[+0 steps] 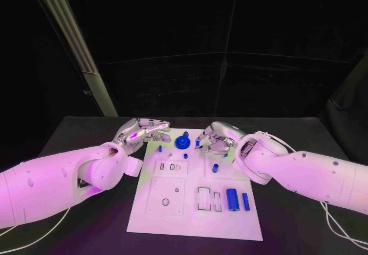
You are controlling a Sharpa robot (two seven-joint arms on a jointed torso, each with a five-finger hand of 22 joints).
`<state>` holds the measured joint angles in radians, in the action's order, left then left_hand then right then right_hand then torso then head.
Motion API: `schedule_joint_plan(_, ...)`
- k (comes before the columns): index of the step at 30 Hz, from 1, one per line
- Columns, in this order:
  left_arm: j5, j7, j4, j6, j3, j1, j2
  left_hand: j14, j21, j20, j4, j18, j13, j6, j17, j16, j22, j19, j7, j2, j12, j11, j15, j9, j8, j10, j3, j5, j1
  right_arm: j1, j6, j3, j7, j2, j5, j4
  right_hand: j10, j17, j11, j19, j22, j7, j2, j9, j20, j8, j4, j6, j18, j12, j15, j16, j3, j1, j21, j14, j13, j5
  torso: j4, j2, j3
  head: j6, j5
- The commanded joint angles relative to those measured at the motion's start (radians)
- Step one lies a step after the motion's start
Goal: Assemble the parts on the task board
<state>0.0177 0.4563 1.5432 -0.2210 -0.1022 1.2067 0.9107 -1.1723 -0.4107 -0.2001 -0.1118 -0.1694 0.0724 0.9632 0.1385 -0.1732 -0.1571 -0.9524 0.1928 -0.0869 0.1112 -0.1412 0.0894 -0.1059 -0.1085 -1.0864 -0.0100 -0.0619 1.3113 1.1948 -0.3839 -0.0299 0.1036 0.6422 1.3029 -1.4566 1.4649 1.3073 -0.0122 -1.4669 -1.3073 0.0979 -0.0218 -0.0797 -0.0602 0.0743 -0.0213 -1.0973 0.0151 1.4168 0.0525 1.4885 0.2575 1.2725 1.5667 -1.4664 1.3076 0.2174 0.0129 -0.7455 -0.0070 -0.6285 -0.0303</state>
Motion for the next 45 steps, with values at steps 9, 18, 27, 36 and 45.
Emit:
schedule_joint_plan(9,0.002,0.012,-0.001,0.003,0.001,0.005,-0.003,-0.004,0.005,0.001,-0.005,-0.012,-0.001,0.007,0.001,0.004,0.001,0.001,-0.003,-0.003,-0.005,0.001,0.003,0.001,0.004,-0.008,0.002,-0.004,0.004,-0.012,0.084,-0.002,0.102,-0.113,0.173,0.035,0.031,0.105,0.005,-0.104,-0.263,-0.01,0.007,-0.001,0.009,0.005,-0.001,-0.016,-0.015,-0.003,0.009,-0.004,0.005,-0.002,0.004,-0.069,0.13,0.003,0.0025,-0.001,0.0022,-0.019,-0.021)
schedule_joint_plan(18,0.002,0.011,-0.01,0.006,0.001,0.006,-0.008,-0.004,0.005,0.001,-0.005,-0.012,-0.001,0.007,0.001,0.004,0.001,0.001,-0.003,-0.003,-0.005,0.001,0.003,0.001,0.004,-0.008,0.002,-0.004,0.004,-0.024,0.132,-0.029,0.132,-0.157,0.227,0.051,0.031,0.103,0.005,-0.104,-0.263,-0.01,0.005,-0.002,0.009,0.003,-0.002,-0.018,-0.015,-0.003,0.009,-0.005,0.003,-0.012,0.004,-0.069,0.13,-0.001,0.003,-0.001,0.004,-0.027,-0.026)
schedule_joint_plan(27,0.002,0.01,-0.016,0.008,0.001,0.006,-0.012,-0.004,0.005,0.001,-0.005,-0.012,-0.001,0.007,0.001,0.004,0.001,0.001,-0.003,-0.003,-0.005,0.001,0.003,0.001,0.004,-0.008,0.002,-0.004,0.004,-0.037,0.143,-0.033,0.137,-0.176,0.255,0.056,0.031,0.103,0.005,-0.104,-0.263,-0.01,0.003,-0.002,0.009,0.002,-0.001,-0.018,-0.015,-0.003,0.009,-0.005,0.002,-0.015,0.004,-0.069,0.13,-0.002,0.0038,-0.001,0.003,-0.033,-0.028)
schedule_joint_plan(36,0.002,0.009,-0.019,0.01,0.001,0.006,-0.014,-0.004,0.005,0.001,-0.005,-0.012,-0.001,0.007,0.001,0.004,0.001,0.001,-0.003,-0.003,-0.005,0.001,0.003,0.001,0.004,-0.008,0.002,-0.004,0.004,-0.045,0.15,-0.033,0.137,-0.181,0.264,0.052,0.031,0.103,0.005,-0.104,-0.263,-0.011,0.002,-0.002,0.009,0.001,0.0,-0.018,-0.015,-0.003,0.009,-0.005,0.002,-0.016,0.004,-0.069,0.13,-0.003,0.0024,0.0,0.0027,-0.038,-0.03)
schedule_joint_plan(45,0.002,0.009,-0.019,0.011,0.001,0.006,-0.013,-0.004,0.005,0.001,-0.005,-0.012,-0.001,0.007,0.001,0.004,0.001,0.001,-0.003,-0.003,-0.005,0.001,0.003,0.001,0.004,-0.008,0.002,-0.004,0.004,-0.046,0.179,-0.033,0.146,-0.175,0.275,0.05,0.03,0.102,0.005,-0.104,-0.263,-0.01,-0.004,-0.002,0.009,-0.001,0.001,-0.018,-0.015,-0.005,0.009,-0.006,-0.001,-0.022,0.004,-0.068,0.129,-0.003,0.0029,0.0,0.0028,-0.041,-0.031)
